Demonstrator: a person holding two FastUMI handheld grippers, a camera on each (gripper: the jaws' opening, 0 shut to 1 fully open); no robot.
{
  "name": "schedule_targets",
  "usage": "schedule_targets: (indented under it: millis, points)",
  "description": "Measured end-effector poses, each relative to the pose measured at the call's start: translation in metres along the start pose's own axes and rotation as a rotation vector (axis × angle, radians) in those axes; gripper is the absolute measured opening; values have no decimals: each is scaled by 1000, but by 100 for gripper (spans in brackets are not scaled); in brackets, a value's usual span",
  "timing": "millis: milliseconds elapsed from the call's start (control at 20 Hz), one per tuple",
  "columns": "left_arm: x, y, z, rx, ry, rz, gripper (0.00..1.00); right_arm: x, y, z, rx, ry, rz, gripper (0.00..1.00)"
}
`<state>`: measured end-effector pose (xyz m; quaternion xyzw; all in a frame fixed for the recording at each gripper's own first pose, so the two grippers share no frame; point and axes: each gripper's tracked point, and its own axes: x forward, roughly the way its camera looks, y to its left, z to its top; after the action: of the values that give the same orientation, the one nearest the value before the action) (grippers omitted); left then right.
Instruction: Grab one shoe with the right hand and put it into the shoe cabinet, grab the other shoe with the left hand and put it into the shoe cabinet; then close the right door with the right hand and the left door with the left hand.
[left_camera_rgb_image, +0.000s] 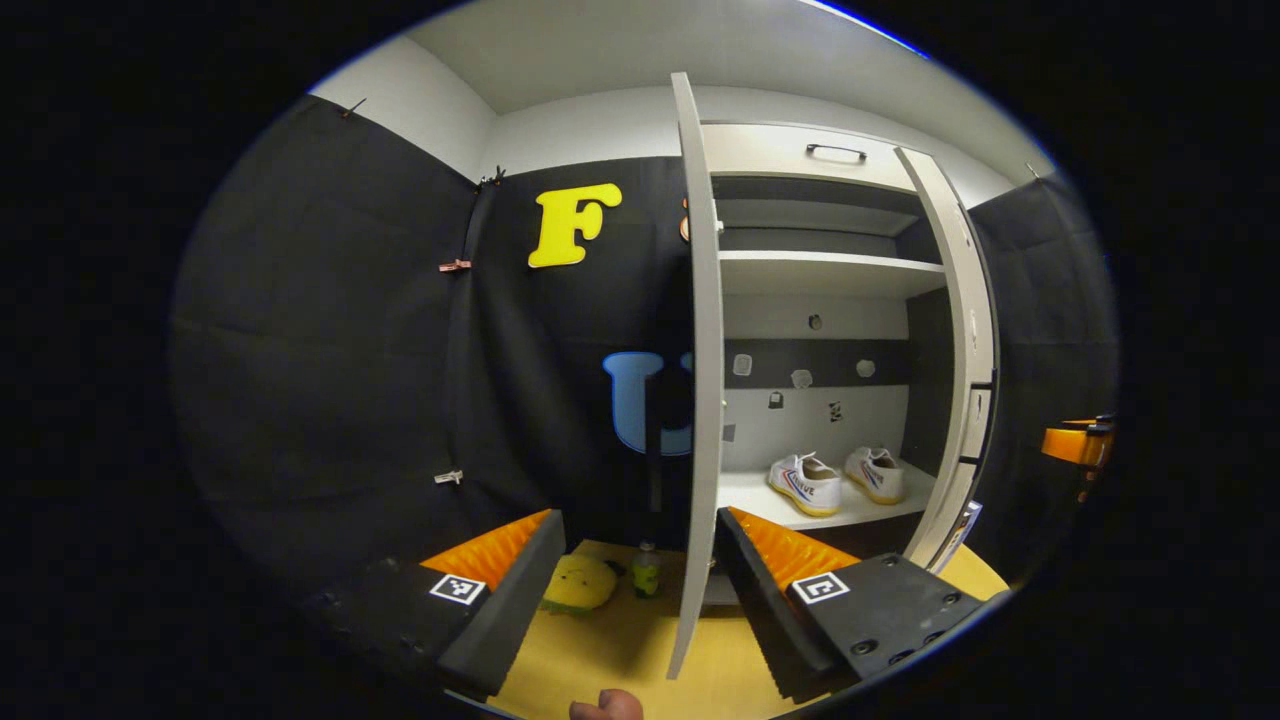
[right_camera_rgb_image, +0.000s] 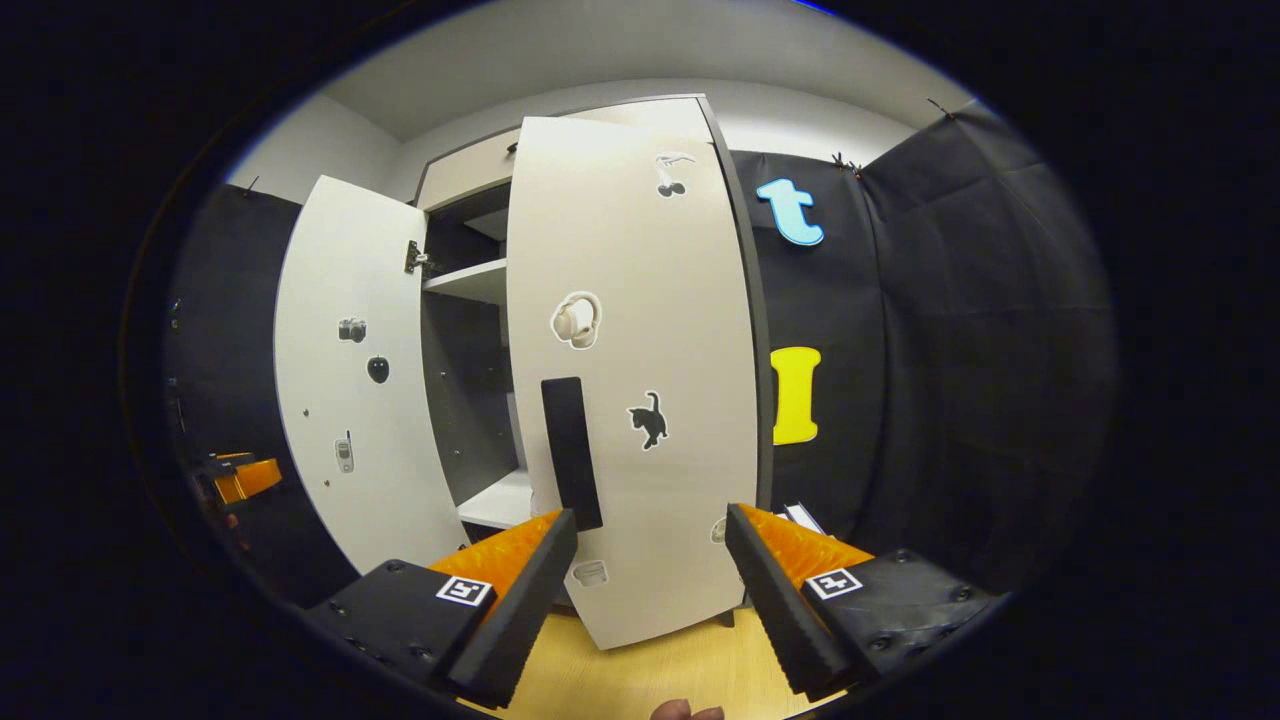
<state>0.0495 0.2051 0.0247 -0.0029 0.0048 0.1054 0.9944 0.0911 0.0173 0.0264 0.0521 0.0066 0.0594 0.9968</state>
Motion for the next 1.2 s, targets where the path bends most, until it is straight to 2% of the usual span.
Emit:
schedule_targets:
  millis: [300,600,750,1000,1100,1200]
  points:
    - [44,39,-4,-14,1,77,95,-1,-4,-4,-2,12,-16,98]
    - [74,40,-15,-27,14,61,94,-7,-18,1,-2,4,-33,98]
    - [69,26,-8,-6,-15,9,94,-9,-22,5,3,0,-34,98]
    - [60,6,-10,-20,-17,17,94,-13,-25,10,8,-6,-27,98]
    - [54,-15,-11,-28,-13,-18,97,-15,-25,10,7,-3,-21,98]
    - [50,-40,-10,-11,-16,-57,94,-19,-27,11,2,-6,-19,98]
